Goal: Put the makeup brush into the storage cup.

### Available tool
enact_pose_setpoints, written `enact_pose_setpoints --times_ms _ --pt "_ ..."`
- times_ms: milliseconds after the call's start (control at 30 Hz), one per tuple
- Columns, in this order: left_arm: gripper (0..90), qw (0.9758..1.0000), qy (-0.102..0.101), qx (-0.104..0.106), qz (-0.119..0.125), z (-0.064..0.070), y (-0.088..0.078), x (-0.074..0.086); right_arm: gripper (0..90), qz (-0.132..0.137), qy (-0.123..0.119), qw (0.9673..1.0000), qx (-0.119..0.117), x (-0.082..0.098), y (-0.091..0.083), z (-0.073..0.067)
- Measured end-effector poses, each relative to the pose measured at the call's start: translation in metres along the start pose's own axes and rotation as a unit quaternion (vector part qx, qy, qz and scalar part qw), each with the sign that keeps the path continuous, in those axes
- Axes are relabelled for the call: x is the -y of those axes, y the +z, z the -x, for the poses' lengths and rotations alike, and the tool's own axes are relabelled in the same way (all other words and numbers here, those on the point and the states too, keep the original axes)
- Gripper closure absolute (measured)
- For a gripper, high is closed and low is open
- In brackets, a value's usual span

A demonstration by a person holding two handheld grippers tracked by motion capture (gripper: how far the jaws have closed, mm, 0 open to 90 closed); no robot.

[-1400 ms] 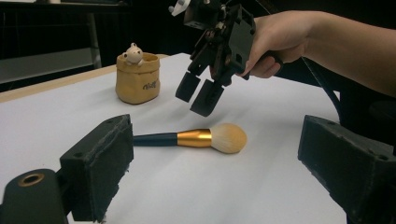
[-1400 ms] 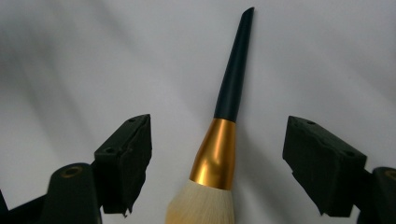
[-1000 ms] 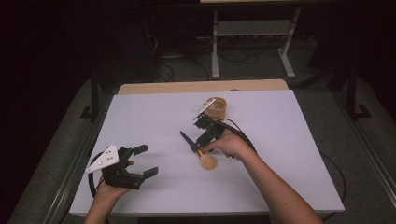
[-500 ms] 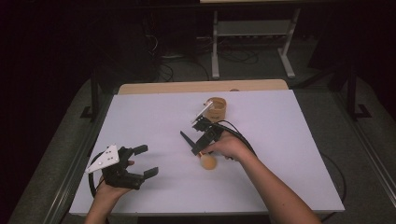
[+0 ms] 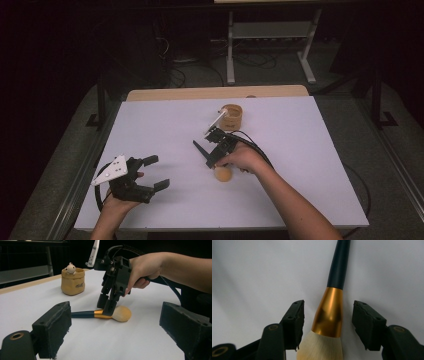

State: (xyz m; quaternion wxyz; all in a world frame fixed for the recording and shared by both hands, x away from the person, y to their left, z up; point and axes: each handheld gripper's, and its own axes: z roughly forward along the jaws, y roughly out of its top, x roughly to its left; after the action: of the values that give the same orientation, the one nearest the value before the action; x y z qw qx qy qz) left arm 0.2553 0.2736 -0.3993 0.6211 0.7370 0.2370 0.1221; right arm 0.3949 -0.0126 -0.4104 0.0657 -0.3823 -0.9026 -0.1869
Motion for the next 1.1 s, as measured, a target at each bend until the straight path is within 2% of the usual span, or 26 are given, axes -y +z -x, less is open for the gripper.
enact_pose_setpoints --times_ms 267,467,500,667,1100 --pt "10.0 1.0000 0.002 0.001 -0.001 0.000 0.000 0.000 47.8 -0.012 -0.003 0.9999 0.008 -0.001 0.006 0.000" --pt "10.0 1.0000 0.001 0.001 0.000 0.000 0.001 0.000 50.3 -0.015 0.005 0.9999 0.002 -0.002 0.008 -0.001" --pt "10.0 1.0000 0.002 0.001 0.000 0.000 0.000 0.000 51.3 -0.020 -0.002 0.9998 0.008 -0.001 0.008 -0.001" --pt "10.0 1.0000 0.002 0.001 0.000 0.000 0.001 0.000 54.1 -0.023 -0.001 0.9996 0.016 -0.002 0.010 -0.003" --pt "10.0 1.0000 0.004 0.001 -0.003 0.000 0.000 -0.001 59.5 -0.030 -0.015 0.9990 0.031 -0.002 0.011 -0.006"
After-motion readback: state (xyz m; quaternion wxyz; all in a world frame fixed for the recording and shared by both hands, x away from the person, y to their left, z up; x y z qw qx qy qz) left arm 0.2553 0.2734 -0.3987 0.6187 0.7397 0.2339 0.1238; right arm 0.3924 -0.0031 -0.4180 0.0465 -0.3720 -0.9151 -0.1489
